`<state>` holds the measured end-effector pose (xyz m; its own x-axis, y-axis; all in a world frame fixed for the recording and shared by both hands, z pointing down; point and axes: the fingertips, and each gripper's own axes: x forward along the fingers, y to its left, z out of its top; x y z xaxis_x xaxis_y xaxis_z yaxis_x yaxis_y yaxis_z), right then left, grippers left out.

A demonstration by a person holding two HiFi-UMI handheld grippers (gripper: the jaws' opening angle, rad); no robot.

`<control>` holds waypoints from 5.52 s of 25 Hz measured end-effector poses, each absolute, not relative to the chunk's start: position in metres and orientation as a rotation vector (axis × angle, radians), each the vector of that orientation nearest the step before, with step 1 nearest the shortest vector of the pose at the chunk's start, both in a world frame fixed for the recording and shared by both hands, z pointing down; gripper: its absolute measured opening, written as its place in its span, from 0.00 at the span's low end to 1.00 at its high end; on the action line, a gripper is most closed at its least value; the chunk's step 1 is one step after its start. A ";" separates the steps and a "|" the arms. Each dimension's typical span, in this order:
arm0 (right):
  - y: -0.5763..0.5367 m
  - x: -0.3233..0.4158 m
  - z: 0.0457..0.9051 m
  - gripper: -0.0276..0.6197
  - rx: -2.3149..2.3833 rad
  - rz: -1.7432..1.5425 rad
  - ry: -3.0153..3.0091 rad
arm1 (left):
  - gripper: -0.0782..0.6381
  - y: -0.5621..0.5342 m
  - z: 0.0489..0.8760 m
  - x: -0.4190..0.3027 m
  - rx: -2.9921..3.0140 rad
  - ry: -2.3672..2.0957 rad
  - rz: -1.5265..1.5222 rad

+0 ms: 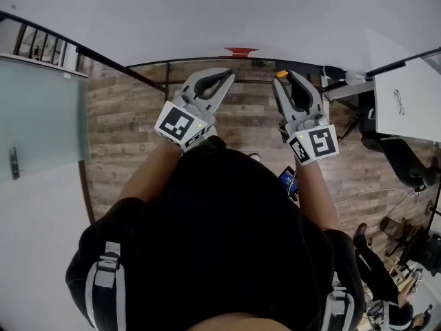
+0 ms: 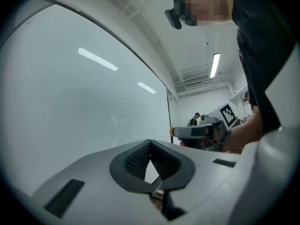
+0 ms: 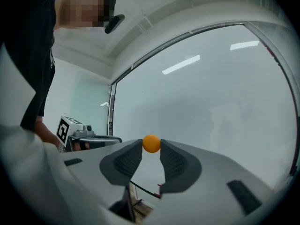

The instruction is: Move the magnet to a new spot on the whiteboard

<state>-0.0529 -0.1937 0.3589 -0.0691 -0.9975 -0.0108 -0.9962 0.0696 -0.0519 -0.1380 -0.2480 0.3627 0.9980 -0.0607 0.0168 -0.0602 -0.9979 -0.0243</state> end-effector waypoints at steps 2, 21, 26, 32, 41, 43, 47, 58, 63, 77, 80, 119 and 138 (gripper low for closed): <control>-0.184 -0.056 0.354 0.23 -2.088 -0.042 2.276 | 0.12 -0.239 0.361 -0.138 -3.113 0.097 -0.025; -0.148 -0.057 0.348 0.22 -2.040 -0.029 2.266 | 0.12 -0.201 0.352 -0.135 -3.101 0.125 0.016; -0.148 -0.056 0.346 0.22 -2.042 -0.022 2.269 | 0.12 -0.203 0.351 -0.135 -3.102 0.128 0.015; -0.147 -0.053 0.348 0.22 -2.042 -0.025 2.267 | 0.12 -0.202 0.352 -0.131 -3.101 0.125 0.004; -0.134 -0.043 0.347 0.22 -2.079 -0.015 2.236 | 0.12 -0.190 0.352 -0.123 -3.102 0.074 -0.001; -0.128 -0.040 0.347 0.22 -2.090 -0.012 2.227 | 0.12 -0.186 0.352 -0.119 -3.103 0.066 -0.001; -0.113 -0.031 0.347 0.22 -2.121 -0.009 2.205 | 0.12 -0.174 0.353 -0.108 -3.108 0.036 -0.003; -0.049 0.006 0.352 0.22 -2.198 -0.006 2.127 | 0.12 -0.116 0.353 -0.069 -3.095 -0.048 0.000; -0.016 0.025 0.353 0.23 -2.234 -0.001 2.087 | 0.12 -0.086 0.354 -0.050 -3.092 -0.093 -0.003; 0.041 0.081 0.351 0.22 -2.347 0.020 1.934 | 0.12 -0.028 0.353 0.011 -3.069 -0.292 -0.036; 0.046 0.094 0.355 0.23 -2.372 0.011 1.902 | 0.12 -0.026 0.356 0.027 -3.068 -0.329 -0.041; 0.007 0.391 0.411 0.23 -2.679 -0.189 1.583 | 0.12 -0.056 0.398 0.332 -3.078 -0.779 -0.059; -0.027 0.499 0.463 0.23 -2.577 -0.307 1.800 | 0.12 -0.044 0.404 0.409 -3.129 -0.481 -0.058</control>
